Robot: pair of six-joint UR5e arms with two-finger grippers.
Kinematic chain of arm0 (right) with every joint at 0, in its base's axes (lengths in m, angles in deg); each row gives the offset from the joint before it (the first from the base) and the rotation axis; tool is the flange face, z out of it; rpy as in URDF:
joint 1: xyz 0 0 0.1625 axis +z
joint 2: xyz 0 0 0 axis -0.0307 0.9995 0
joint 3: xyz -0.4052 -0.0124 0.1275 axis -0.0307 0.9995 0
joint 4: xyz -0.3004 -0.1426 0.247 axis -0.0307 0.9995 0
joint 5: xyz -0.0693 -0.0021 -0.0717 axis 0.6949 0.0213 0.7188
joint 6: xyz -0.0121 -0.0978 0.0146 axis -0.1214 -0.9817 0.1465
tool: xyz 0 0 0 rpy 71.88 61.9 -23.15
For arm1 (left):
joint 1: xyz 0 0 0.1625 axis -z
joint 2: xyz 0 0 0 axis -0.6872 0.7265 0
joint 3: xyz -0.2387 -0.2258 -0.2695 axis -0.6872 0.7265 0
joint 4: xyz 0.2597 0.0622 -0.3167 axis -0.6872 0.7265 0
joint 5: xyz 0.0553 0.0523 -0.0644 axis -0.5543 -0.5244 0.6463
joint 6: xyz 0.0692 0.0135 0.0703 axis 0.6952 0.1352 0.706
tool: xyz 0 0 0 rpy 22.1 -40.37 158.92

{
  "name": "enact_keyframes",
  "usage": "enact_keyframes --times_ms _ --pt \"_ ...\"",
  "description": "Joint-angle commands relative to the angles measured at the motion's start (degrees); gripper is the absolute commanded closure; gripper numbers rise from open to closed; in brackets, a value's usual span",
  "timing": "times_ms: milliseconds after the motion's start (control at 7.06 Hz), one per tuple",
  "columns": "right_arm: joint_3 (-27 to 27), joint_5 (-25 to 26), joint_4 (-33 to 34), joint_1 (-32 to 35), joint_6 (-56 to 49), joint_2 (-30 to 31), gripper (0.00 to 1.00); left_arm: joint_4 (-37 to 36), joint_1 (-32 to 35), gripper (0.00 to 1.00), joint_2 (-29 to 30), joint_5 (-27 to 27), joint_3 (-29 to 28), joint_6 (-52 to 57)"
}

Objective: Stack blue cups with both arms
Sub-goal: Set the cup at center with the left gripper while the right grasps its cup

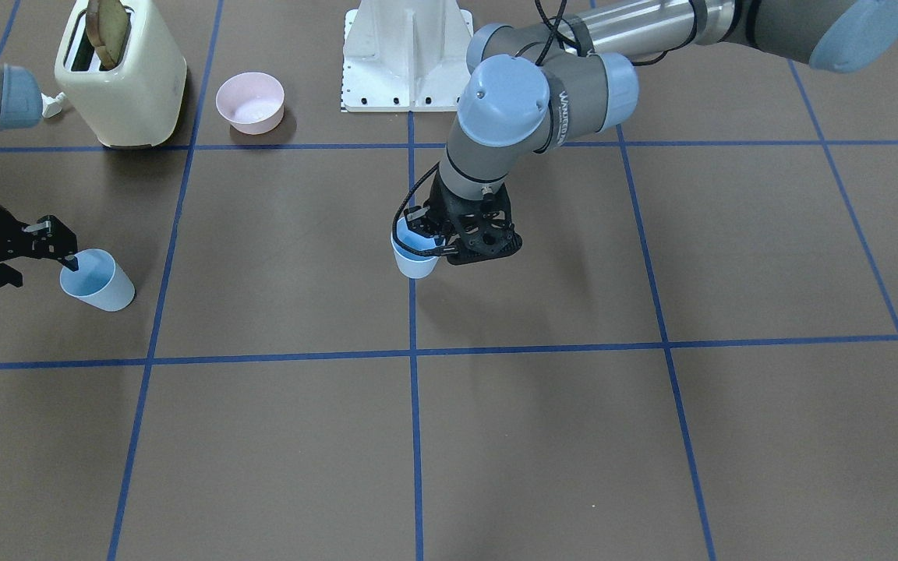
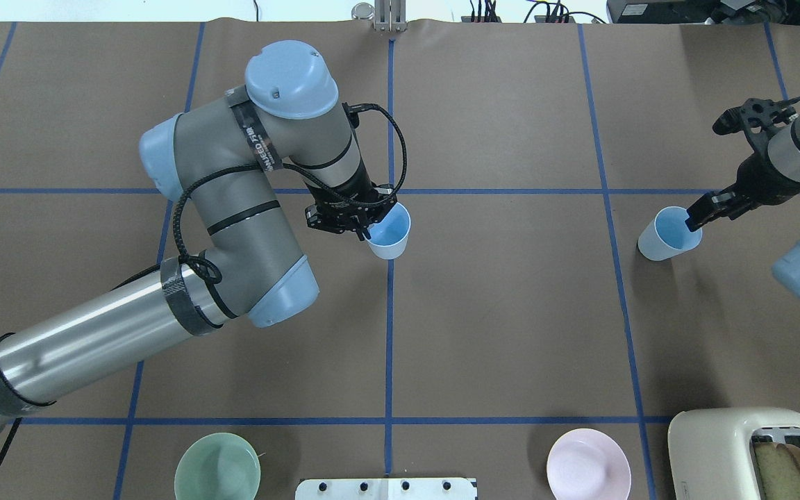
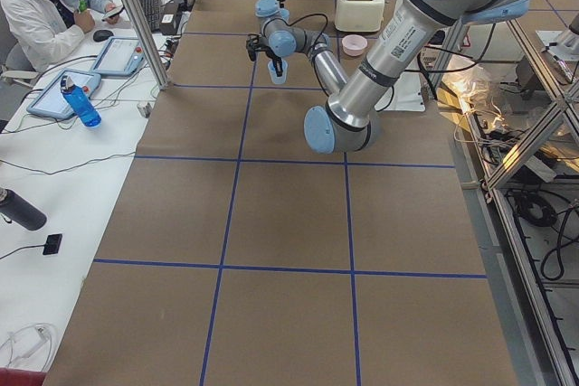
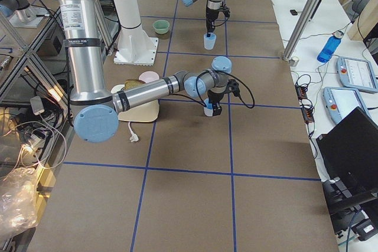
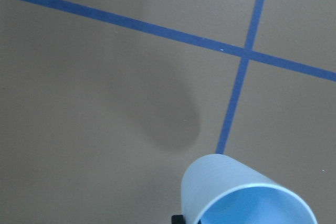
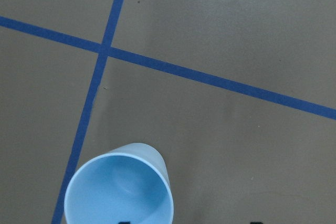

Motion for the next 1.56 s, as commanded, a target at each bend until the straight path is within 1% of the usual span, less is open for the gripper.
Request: enact_keyframes --times_ms 0,142,283,708,850,992,1133,1275,1417 --pt "1.0 0.08 -0.38 -0.47 0.0 -0.17 0.24 0.34 -0.4 1.0 0.36 -0.19 -1.84 0.15" --pt "1.27 0.08 -0.47 -0.82 0.0 -0.17 0.25 2.43 -0.4 1.0 0.1 -0.1 -3.06 0.15" --pt "1.27 0.08 -0.47 -1.0 0.0 -0.17 0.28 4.11 -0.48 1.0 -0.08 -0.1 -4.2 0.06" --pt "1.88 0.08 -0.47 -2.49 0.0 -0.17 0.32 4.56 -0.92 1.0 -0.08 -0.28 -4.83 0.06" --pt "2.23 0.17 -0.47 -2.76 0.0 -0.69 0.33 5.0 -1.18 1.0 -0.08 -1.32 -5.0 0.06" --pt "2.84 0.08 -0.47 -2.85 0.0 -1.04 0.37 5.52 -1.27 1.0 -0.08 -1.24 -5.18 0.06" --pt "2.94 0.08 -0.47 -2.94 0.0 -1.13 0.4 5.62 -1.28 0.94 -0.17 -1.33 -5.18 0.15" --pt "3.02 0.17 -0.47 -3.02 0.0 -1.13 0.43 6.84 -1.28 0.78 -0.17 -1.33 -5.27 0.23" --pt "3.2 0.17 -0.47 -3.02 0.0 -1.13 0.49 7.02 -1.28 0.74 -0.69 -1.33 -5.18 0.24"
